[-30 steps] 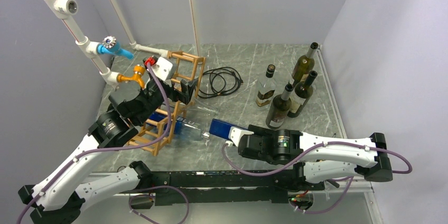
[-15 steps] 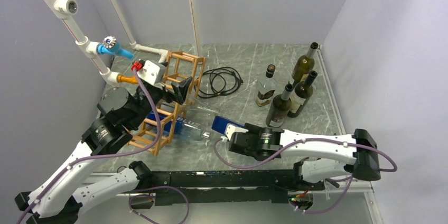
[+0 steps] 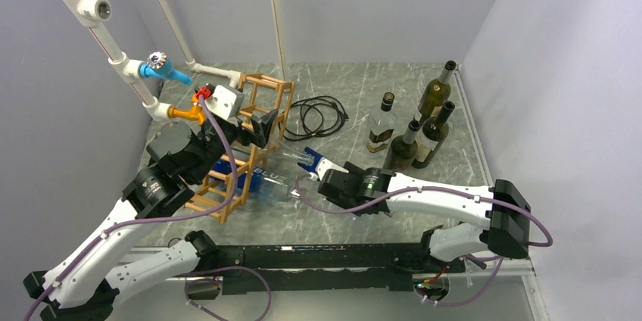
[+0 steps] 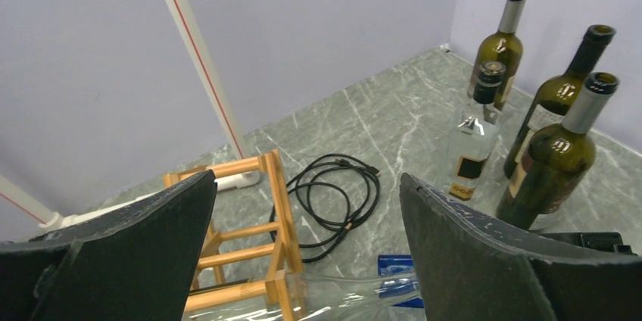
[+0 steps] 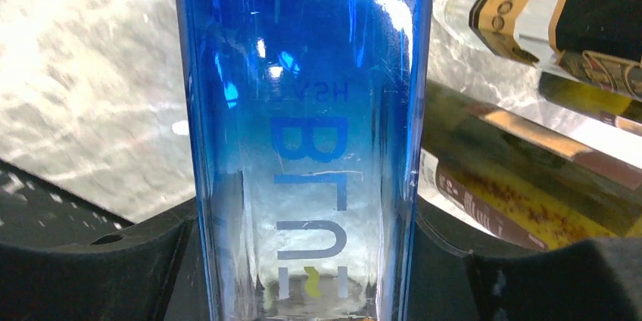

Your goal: Put the wine bottle on the wine rack

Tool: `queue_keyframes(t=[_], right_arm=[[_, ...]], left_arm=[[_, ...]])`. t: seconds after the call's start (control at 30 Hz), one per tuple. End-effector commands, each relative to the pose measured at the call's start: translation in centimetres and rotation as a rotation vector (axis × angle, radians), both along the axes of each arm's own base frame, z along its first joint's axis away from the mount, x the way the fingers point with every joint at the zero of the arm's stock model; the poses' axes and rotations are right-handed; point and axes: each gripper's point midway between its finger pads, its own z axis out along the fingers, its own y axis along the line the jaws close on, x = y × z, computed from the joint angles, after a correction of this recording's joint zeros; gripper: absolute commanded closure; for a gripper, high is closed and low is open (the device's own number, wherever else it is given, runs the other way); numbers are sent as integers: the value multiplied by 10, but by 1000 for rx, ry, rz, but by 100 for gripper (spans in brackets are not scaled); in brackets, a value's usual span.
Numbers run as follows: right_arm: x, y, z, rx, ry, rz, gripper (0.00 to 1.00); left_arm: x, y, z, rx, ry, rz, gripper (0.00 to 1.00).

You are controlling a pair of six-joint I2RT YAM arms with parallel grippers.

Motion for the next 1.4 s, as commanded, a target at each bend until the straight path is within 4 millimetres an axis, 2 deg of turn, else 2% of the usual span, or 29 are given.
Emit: queue_keyframes(t=[0.0,0.27,0.53,0.97,1.37], right_arm=[[43,49,38,288,-162,-112,100],[69,66,31,353,-156,-120,100],[90,80,35,438,-140,-87,100],[105,98,30,520,27,-10,100],[117,106,40,605,149,12,100]], left_arm=[[5,8,8,-1,-53,50,3],[11,12,2,26,-55,88,3],[13,8,-2,37,-48,80,3],[13,3,-4,45,-46,59,3],[12,1,-6,41,-46,48,3]])
